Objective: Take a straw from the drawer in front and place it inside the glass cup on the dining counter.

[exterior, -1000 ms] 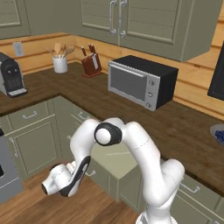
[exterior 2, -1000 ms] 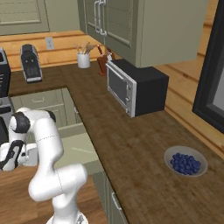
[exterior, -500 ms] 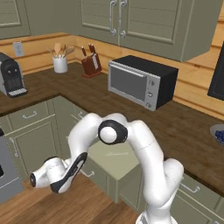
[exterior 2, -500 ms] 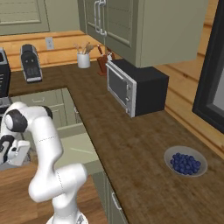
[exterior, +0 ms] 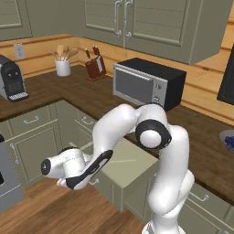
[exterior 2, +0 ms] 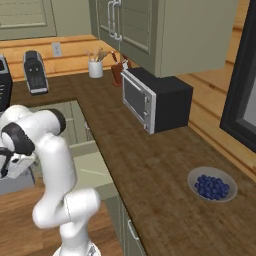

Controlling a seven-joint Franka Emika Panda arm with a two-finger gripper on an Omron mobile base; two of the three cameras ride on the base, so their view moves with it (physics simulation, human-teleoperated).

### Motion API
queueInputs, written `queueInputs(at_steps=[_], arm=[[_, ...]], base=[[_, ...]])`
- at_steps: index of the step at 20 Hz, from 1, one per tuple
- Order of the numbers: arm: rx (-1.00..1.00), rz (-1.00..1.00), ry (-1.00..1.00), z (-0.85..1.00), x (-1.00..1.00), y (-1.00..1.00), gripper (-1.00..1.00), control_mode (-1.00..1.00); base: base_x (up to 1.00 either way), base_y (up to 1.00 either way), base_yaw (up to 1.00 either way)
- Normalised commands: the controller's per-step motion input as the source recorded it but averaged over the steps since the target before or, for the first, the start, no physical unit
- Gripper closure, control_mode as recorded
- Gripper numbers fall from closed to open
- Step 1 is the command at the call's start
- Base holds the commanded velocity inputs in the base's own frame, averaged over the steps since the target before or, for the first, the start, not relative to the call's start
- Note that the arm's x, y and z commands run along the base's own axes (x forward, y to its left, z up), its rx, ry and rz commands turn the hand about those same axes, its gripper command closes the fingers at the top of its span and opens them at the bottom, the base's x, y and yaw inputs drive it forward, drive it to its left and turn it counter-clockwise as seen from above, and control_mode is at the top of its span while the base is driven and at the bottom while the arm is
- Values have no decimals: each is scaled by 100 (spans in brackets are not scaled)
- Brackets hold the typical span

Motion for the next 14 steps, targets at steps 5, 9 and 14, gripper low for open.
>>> queueInputs(at_steps=[5, 9, 14], arm=[[36, -6, 13, 89, 43, -100, -100, -100], [31, -2, 19, 42, 56, -83, -100, -100], [11, 0, 18, -21, 54, -37, -100, -100]], base=[[0, 0, 0], [0, 0, 0], [0, 0, 0]])
